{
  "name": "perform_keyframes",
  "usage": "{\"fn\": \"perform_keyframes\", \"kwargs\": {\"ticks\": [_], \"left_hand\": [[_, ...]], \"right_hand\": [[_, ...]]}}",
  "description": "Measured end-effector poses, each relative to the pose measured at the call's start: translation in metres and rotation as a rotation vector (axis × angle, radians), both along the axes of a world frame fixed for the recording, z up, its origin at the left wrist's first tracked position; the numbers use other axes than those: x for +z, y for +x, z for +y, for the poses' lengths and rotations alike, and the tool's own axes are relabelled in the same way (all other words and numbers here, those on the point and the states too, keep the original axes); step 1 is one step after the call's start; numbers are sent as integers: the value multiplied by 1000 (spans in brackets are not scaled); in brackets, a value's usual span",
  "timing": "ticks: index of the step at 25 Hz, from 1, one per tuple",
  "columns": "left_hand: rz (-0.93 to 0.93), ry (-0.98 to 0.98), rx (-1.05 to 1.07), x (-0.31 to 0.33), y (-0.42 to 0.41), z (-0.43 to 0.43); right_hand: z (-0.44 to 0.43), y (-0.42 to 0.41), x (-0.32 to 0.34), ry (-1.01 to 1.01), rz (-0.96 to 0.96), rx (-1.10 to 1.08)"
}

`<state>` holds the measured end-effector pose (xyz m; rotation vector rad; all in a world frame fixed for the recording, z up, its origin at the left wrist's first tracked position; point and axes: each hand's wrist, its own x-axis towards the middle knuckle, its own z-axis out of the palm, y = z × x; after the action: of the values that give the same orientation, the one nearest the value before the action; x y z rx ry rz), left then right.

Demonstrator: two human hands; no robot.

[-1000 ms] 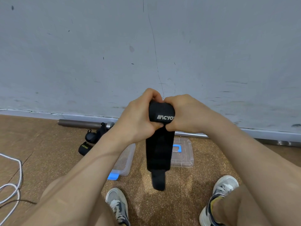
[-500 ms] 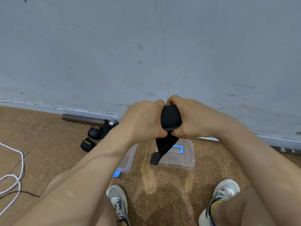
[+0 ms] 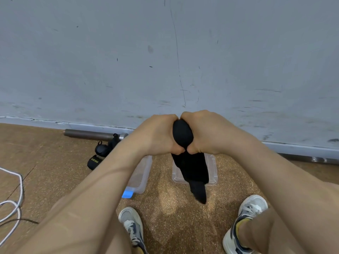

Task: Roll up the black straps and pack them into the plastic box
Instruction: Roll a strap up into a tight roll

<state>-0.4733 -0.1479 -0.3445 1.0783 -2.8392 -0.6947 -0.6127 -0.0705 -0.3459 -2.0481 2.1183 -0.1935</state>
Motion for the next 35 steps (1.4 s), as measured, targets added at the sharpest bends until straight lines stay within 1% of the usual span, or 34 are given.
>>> {"fn": "perform_keyframes", "kwargs": {"ticks": [2,3,5,6,7,8,9,11,12,13,14,15,17,18,19,21,22,24,25,26,27,28,29,30,31,32,33,35], "left_hand": [[-50,-213,-16,-2,-3,4],[-76,-337,-27,-3,-5,8],[-102,-555,-77,-8,-11,18],[-93,-625,-104,-10,-14,21],[-52,-647,-108,-11,-15,22],[4,-614,-91,-10,-14,20],[82,-492,-65,-10,-11,16],[269,-33,22,-5,-2,4],[322,173,53,-3,3,-2],[320,283,55,-3,6,-5],[291,304,36,-5,7,-6],[288,280,26,-7,6,-7],[372,236,85,-7,2,-6],[415,229,118,-5,1,-6],[441,219,133,-5,2,-7],[470,180,106,-4,3,-5],[479,149,77,-5,3,-2],[487,73,59,-7,1,4],[488,82,85,-8,0,3],[501,180,123,-7,1,1],[530,357,147,-6,3,-2],[552,566,144,-3,5,-4],[558,729,123,-4,7,-6],[539,778,90,-5,8,-7],[515,739,74,-7,8,-6],[508,646,74,-8,6,-4],[533,554,76,-9,3,-2],[612,467,67,-8,2,-2]], "right_hand": [[-1,3,-3,-6,81,-21],[-2,1,-1,38,65,-38],[-4,-5,4,195,-139,-66],[-5,-8,5,247,-239,-73],[-6,-10,5,249,-291,-83],[-7,-12,6,209,-311,-99],[-7,-13,8,160,-324,-112],[-7,-14,14,107,-354,-120],[-5,-15,15,105,-364,-118],[-4,-15,14,103,-347,-108],[-3,-14,13,97,-304,-96],[-3,-13,13,81,-259,-88],[-1,-11,17,51,-238,-75],[1,-13,21,72,-287,-70],[3,-18,25,137,-397,-67],[10,-25,32,327,-683,-61],[12,-26,32,386,-755,-41],[11,-25,25,370,-749,-22],[8,-24,23,331,-740,-44],[7,-21,24,295,-743,-76],[6,-21,25,269,-762,-99],[5,-21,26,256,-775,-114],[5,-21,26,257,-777,-128],[6,-20,25,269,-774,-138],[5,-18,23,280,-768,-136],[4,-16,21,278,-750,-130],[4,-16,19,263,-719,-126],[3,-19,21,268,-702,-119]]}}
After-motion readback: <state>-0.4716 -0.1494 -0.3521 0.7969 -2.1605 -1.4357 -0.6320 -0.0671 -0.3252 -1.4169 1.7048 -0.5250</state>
